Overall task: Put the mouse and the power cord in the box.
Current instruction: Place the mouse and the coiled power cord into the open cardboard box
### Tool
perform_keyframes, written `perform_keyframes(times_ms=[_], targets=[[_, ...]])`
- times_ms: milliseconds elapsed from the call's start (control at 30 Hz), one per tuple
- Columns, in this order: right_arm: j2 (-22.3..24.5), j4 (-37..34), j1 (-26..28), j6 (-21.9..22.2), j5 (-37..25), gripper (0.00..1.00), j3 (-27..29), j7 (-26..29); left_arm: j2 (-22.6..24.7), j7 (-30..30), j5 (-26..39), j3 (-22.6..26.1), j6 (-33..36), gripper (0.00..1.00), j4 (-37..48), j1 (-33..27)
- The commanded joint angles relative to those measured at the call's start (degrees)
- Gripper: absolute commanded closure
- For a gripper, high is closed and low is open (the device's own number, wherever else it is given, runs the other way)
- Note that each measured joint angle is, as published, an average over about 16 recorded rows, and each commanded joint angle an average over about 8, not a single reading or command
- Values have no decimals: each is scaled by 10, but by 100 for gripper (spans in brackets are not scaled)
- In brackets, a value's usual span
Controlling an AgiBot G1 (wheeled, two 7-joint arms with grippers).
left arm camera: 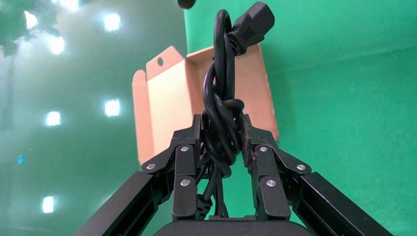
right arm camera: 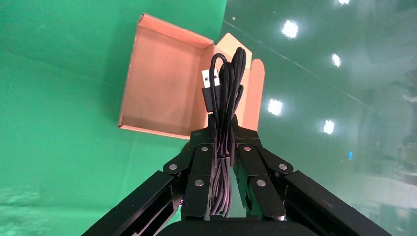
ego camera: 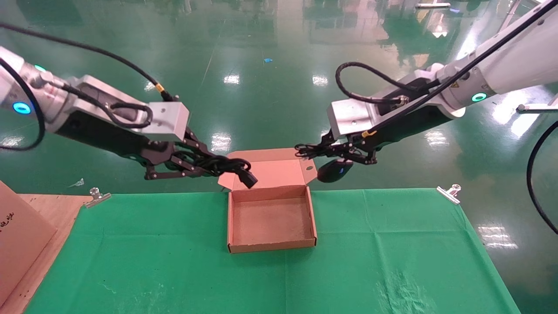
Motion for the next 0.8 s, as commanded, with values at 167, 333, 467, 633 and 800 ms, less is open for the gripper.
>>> perform_keyframes(times_ms=[167, 333, 467, 633, 800], targets=[[0, -2, 3, -7, 4, 100, 2, -1, 13, 36, -17, -13, -59, 100, 3, 27], [13, -8, 5, -20, 8, 100, 4, -8, 49, 61, -40, -30, -206, 100, 1, 80], [27, -15, 2, -32, 10, 100, 6, -16, 76, 59, -68, -49, -333, 100, -15, 141], [43, -22, -5, -43, 11, 100, 6, -26, 88, 50, -100, -51, -462, 100, -90, 238], [56, -29, -18, -44, 10, 100, 6, -36, 90, 19, -117, -11, -525, 100, -157, 317]])
